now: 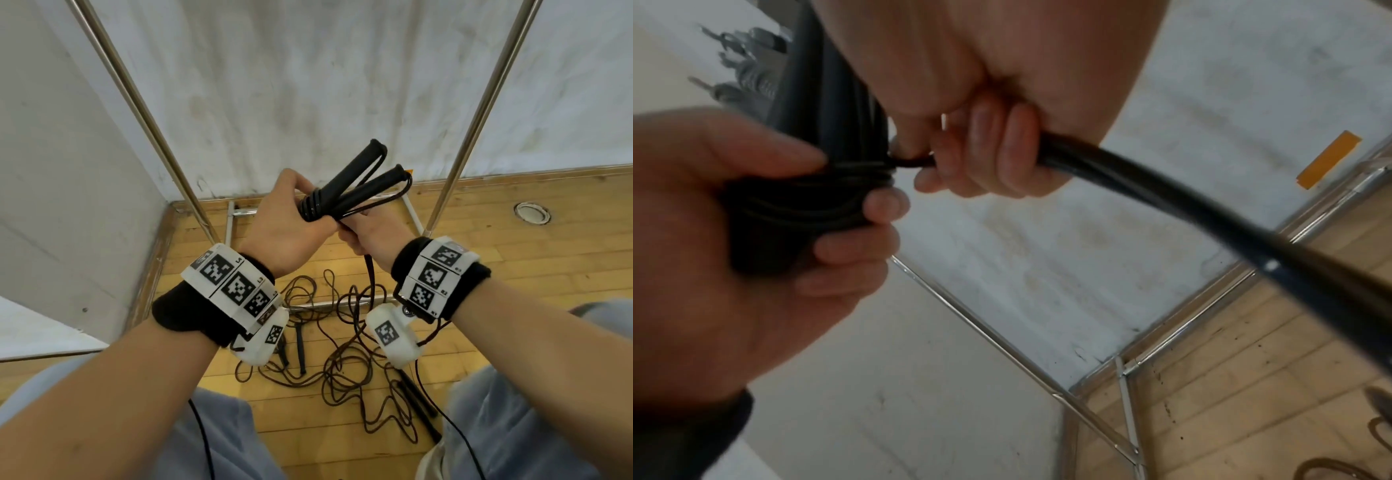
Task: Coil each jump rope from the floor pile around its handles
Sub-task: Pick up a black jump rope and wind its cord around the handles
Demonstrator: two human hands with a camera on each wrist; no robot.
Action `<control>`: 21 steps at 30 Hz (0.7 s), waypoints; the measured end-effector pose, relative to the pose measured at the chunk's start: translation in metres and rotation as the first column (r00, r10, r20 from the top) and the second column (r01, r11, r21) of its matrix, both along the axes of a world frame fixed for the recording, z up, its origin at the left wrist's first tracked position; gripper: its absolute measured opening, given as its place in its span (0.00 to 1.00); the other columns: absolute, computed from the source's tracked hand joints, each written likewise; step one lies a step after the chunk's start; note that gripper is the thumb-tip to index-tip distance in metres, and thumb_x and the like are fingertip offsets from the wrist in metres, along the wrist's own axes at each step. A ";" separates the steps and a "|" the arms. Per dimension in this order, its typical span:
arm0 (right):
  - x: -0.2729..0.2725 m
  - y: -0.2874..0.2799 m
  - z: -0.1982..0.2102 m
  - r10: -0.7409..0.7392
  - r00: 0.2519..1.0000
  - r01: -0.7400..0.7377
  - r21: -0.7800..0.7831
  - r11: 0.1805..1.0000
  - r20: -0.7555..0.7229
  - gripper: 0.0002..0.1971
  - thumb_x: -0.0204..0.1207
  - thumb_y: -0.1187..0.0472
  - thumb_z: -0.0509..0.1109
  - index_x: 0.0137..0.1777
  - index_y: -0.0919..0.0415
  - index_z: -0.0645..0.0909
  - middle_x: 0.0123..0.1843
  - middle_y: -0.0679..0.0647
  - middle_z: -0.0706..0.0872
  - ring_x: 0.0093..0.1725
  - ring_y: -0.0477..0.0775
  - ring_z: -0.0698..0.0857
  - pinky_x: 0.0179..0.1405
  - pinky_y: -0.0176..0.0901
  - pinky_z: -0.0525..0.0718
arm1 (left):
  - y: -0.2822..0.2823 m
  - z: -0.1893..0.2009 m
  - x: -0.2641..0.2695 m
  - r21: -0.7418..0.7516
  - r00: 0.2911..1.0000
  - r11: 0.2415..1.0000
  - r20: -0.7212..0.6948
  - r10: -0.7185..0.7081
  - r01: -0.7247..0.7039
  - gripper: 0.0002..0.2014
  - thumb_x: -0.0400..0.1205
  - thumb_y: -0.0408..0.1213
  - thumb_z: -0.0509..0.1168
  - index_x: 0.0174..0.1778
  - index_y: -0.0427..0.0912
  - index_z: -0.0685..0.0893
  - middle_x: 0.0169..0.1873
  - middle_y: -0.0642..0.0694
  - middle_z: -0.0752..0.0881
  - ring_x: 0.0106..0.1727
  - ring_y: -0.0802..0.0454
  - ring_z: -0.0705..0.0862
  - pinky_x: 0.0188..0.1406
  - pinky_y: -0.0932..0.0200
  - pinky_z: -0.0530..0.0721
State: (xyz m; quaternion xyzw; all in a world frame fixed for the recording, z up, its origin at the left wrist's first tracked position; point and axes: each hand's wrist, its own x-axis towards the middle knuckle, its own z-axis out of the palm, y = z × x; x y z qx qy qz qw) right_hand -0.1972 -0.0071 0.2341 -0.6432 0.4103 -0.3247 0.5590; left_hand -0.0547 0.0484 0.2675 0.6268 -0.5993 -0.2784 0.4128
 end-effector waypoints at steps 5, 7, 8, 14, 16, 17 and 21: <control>0.001 0.004 -0.007 0.007 1.000 -0.007 0.038 0.999 0.017 0.18 0.84 0.56 0.57 0.36 0.63 0.80 0.23 0.49 0.72 0.20 0.44 0.65 0.17 0.33 0.64 | 0.000 0.004 -0.002 0.019 0.992 0.999 -0.117 -0.041 0.043 0.14 0.62 0.37 0.68 0.42 0.53 0.75 0.30 0.42 0.81 0.26 0.50 0.76 0.24 0.53 0.74; 0.003 0.007 -0.007 -0.013 0.999 0.012 0.019 1.000 0.036 0.18 0.84 0.56 0.56 0.37 0.62 0.80 0.23 0.49 0.72 0.19 0.43 0.65 0.17 0.33 0.64 | -0.001 0.005 -0.004 0.027 0.983 0.998 -0.179 -0.046 0.051 0.13 0.62 0.36 0.66 0.42 0.45 0.78 0.29 0.37 0.81 0.26 0.48 0.74 0.25 0.53 0.71; 0.004 0.010 -0.007 -0.040 0.999 0.040 -0.013 0.999 0.025 0.18 0.85 0.56 0.55 0.37 0.61 0.80 0.23 0.49 0.72 0.19 0.43 0.65 0.18 0.34 0.64 | -0.002 0.006 -0.006 0.035 0.981 0.998 -0.193 -0.035 0.043 0.12 0.62 0.36 0.66 0.41 0.43 0.78 0.27 0.38 0.81 0.25 0.48 0.74 0.24 0.55 0.70; 0.008 0.025 -0.013 -0.024 0.966 -0.038 -0.232 0.972 -0.257 0.17 0.85 0.50 0.53 0.37 0.53 0.76 0.27 0.46 0.71 0.27 0.47 0.69 0.30 0.44 0.70 | -0.015 0.017 0.009 -0.016 0.956 0.991 -0.267 0.125 -0.134 0.08 0.67 0.33 0.66 0.38 0.44 0.73 0.23 0.41 0.83 0.18 0.50 0.74 0.15 0.61 0.71; 0.006 0.027 -0.012 0.037 0.945 -0.113 -0.218 0.969 -0.325 0.17 0.85 0.50 0.53 0.37 0.53 0.74 0.28 0.46 0.70 0.27 0.47 0.69 0.30 0.42 0.69 | -0.018 0.016 0.019 -0.020 0.964 0.985 -0.210 0.161 -0.169 0.09 0.67 0.35 0.66 0.38 0.46 0.72 0.26 0.42 0.85 0.20 0.50 0.75 0.18 0.58 0.75; 0.006 0.026 -0.009 0.038 0.939 -0.122 -0.229 0.966 -0.341 0.16 0.85 0.50 0.53 0.37 0.52 0.74 0.28 0.45 0.70 0.27 0.46 0.69 0.30 0.40 0.68 | -0.020 0.014 0.023 -0.016 0.973 0.983 -0.152 0.176 -0.181 0.09 0.68 0.36 0.66 0.40 0.48 0.73 0.30 0.41 0.86 0.23 0.49 0.77 0.22 0.55 0.78; 0.007 0.022 0.003 -0.037 0.866 -0.169 -0.361 0.917 -0.499 0.11 0.83 0.50 0.58 0.40 0.51 0.74 0.29 0.44 0.74 0.28 0.43 0.72 0.26 0.37 0.63 | -0.027 -0.003 0.033 -0.024 0.977 0.982 0.103 0.188 -0.187 0.09 0.75 0.35 0.65 0.48 0.51 0.75 0.34 0.51 0.81 0.30 0.53 0.79 0.29 0.57 0.76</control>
